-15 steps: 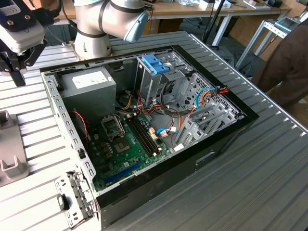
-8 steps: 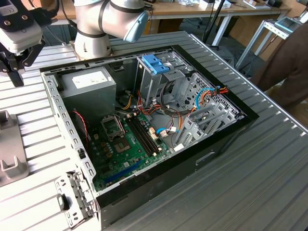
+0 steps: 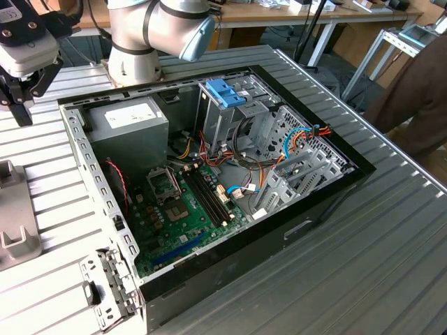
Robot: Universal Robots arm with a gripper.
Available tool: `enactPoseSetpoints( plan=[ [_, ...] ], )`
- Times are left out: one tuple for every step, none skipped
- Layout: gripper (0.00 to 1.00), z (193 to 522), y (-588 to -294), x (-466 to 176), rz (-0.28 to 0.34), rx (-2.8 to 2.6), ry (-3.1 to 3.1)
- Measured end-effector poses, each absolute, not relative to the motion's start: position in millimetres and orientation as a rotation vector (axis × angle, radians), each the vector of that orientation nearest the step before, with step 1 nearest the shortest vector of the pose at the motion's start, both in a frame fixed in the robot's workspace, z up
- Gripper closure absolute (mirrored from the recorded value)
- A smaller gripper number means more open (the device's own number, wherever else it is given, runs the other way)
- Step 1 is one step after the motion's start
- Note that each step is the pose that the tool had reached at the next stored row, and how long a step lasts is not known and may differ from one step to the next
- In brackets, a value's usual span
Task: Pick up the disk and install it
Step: 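Reach for the disk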
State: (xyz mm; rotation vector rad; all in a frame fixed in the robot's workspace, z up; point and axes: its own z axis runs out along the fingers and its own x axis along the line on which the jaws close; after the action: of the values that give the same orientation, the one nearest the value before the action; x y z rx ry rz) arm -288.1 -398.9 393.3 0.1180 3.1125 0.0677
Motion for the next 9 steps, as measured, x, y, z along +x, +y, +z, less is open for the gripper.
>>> enactPoseSetpoints(
  plan=[
    [0.9,393.3,-398.9,-288.4,0.068,0.118,3.112],
    [0.9,393.3,-398.9,-288.6,0.068,0.118,3.113],
    [0.9,393.3,-398.9,-288.8,0.068,0.118,3.112],
    [0.9,393.3,-398.9,-289.1,0.068,0.118,3.113],
    [0.9,393.3,-398.9,-289.3,0.068,0.118,3.112],
    [0.9,393.3,-399.0,-289.5,0.068,0.118,3.113],
    [0.9,393.3,-399.0,-289.8,0.068,0.118,3.112],
    [0.9,393.3,-398.9,-290.1,0.068,0.118,3.112],
    [0.9,393.3,-398.9,-290.4,0.068,0.118,3.113]
  ],
)
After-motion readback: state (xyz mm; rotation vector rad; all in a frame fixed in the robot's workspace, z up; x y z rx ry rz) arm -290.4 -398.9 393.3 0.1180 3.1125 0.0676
